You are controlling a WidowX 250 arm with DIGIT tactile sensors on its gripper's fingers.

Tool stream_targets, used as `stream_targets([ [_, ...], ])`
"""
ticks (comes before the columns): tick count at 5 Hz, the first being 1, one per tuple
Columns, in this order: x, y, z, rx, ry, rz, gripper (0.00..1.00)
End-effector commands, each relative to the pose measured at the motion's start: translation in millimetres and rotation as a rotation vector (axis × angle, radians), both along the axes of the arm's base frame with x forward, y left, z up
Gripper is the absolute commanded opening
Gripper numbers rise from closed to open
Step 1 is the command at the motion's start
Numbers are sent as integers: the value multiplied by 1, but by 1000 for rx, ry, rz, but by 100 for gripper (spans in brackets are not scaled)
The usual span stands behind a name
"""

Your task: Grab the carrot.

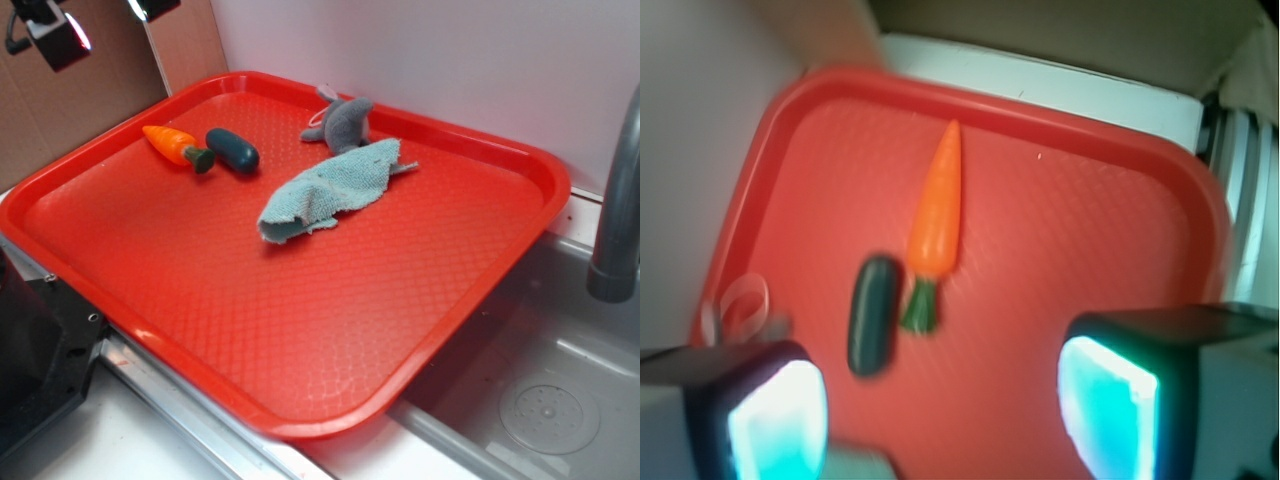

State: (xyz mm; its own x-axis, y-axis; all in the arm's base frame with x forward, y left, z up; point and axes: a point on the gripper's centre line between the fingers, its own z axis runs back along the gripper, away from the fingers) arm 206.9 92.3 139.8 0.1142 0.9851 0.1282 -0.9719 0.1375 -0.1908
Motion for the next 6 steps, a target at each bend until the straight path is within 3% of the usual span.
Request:
stream_targets([
  [1,6,29,-37,50,4,283,100],
  [3,17,37,-78,127,11,348,100],
  [5,16,38,-108,169,29,353,100],
  [6,17,38,-115,183,38,353,40],
])
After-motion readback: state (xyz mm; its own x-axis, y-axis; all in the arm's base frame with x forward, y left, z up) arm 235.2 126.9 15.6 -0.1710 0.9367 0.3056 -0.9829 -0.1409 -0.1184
